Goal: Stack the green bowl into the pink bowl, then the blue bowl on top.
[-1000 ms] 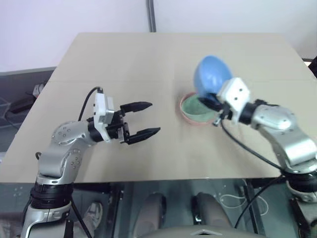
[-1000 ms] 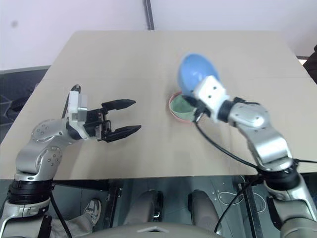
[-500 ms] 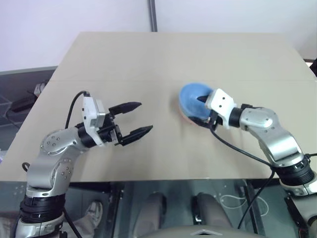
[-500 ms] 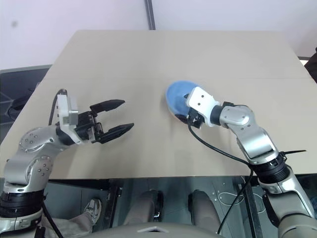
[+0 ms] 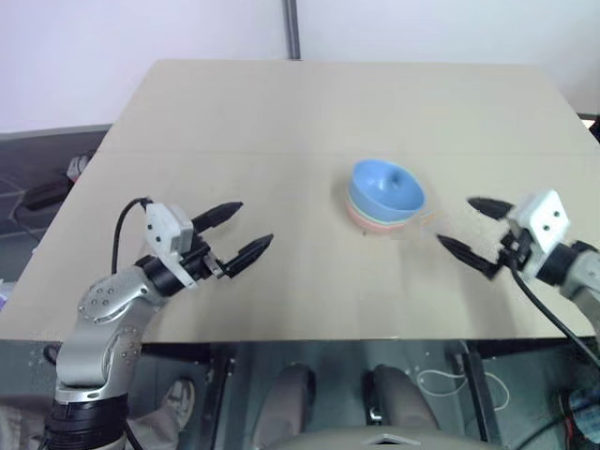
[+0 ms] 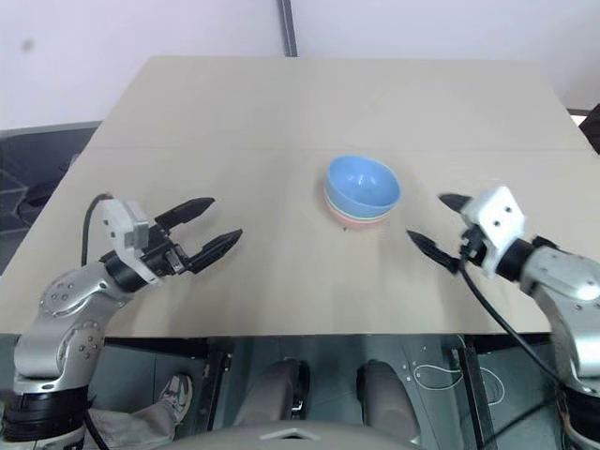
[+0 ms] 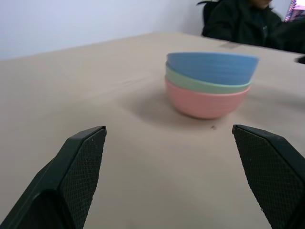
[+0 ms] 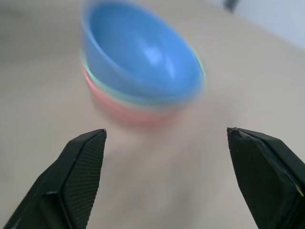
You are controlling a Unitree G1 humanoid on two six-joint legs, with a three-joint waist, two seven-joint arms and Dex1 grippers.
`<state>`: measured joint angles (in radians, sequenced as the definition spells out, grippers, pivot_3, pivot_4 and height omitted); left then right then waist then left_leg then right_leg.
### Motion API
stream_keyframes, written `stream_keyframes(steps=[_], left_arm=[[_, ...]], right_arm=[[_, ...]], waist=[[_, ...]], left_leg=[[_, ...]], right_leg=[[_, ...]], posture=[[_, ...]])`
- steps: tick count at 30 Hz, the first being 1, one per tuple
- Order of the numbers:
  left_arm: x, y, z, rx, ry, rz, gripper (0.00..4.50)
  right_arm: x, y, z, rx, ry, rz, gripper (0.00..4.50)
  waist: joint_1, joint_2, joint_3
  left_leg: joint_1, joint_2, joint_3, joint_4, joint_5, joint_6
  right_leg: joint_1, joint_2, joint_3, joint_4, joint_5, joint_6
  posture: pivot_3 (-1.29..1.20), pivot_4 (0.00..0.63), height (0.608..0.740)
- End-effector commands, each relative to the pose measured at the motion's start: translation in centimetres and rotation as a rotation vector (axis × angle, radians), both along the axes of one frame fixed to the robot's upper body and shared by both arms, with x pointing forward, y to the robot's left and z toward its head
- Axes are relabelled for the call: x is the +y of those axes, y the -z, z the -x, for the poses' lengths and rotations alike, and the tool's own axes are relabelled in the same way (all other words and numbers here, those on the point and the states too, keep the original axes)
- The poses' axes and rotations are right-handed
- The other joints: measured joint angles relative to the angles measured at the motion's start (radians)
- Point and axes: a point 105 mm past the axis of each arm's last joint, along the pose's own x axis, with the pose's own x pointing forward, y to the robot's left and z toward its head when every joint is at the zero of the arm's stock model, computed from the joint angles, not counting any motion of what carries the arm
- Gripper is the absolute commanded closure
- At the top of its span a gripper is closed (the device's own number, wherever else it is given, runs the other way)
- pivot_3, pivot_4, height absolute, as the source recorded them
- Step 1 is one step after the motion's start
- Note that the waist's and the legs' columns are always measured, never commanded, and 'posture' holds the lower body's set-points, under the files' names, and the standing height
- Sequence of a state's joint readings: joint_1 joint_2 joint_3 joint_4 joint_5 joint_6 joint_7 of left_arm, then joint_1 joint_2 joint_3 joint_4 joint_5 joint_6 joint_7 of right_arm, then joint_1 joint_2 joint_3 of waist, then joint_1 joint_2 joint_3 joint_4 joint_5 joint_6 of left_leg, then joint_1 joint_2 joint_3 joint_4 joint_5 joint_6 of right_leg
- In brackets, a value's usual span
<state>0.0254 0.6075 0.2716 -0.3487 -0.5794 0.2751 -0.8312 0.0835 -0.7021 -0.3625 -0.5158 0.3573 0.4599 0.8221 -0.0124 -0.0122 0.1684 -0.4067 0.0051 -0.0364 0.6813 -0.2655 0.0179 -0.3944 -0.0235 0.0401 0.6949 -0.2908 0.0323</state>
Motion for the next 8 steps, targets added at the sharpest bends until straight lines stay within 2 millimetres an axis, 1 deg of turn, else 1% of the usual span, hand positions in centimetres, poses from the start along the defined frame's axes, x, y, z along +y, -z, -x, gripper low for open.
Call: stream_keyframes(steps=[1,4,8], left_arm=[[0.5,-0.8,1.2,-0.012,0.021,-0.030,0.00],[1.1,-0.4,1.6,0.014,0.030,-0.058,0.00],[1.8,-0.3,2.1,0.043,0.041,-0.081,0.00]], right_arm=[[-2.1,-1.2,1.7,-0.045,0.005,-0.006,0.04],[-3.4,-1.0,2.4,-0.022,0.031,-0.031,0.04],[-4.3,-1.2,2.9,-0.021,0.040,-0.029,0.04]], waist=[[-0.003,0.000,0.000],[-0.004,0.000,0.000],[-0.002,0.000,0.000]], left_leg=[[0.001,0.000,0.001,-0.001,0.000,0.000],[0.012,0.000,0.004,-0.006,0.000,0.000],[0.018,0.001,0.003,-0.007,0.000,0.000]], right_leg=[[0.001,0.000,0.001,0.000,0.000,0.000],[0.008,0.000,0.002,-0.002,0.000,0.000],[0.014,0.000,0.003,-0.003,-0.001,0.000]], posture=[[0.00,0.150,0.740],[0.00,0.150,0.740],[0.00,0.150,0.740]])
